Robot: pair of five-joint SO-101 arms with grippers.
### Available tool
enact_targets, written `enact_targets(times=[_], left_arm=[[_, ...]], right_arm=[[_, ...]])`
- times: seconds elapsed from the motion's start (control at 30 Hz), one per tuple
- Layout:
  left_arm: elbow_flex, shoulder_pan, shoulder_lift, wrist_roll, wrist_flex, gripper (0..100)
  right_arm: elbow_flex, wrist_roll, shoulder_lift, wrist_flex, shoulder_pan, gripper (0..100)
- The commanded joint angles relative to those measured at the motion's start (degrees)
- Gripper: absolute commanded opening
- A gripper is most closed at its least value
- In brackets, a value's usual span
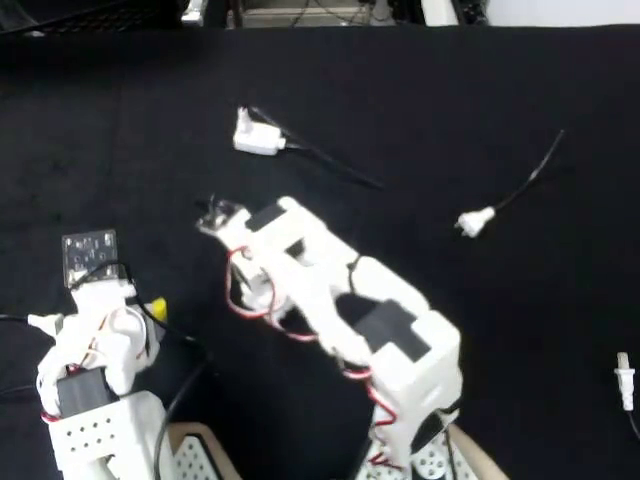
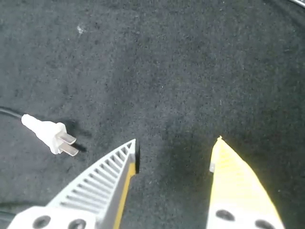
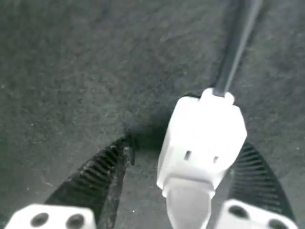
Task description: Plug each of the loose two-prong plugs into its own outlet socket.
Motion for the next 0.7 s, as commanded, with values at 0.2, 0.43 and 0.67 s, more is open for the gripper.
enact_targets(times=[0.2, 0.43, 0.67], left_arm=[[-0.5, 0.7, -0.4, -0.4, 0.7, 26], [-0.5, 0.7, -0.4, -0.4, 0.7, 26], [-0.5, 0.7, -0.4, -0.4, 0.7, 26]], right_arm=[[-9.9, 1.0, 7.2, 4.2, 6.7, 32.8], [-13.2, 5.8, 11.0, 9.7, 6.3, 30.7], [-15.6, 5.7, 11.2, 9.6, 5.9, 12.6]])
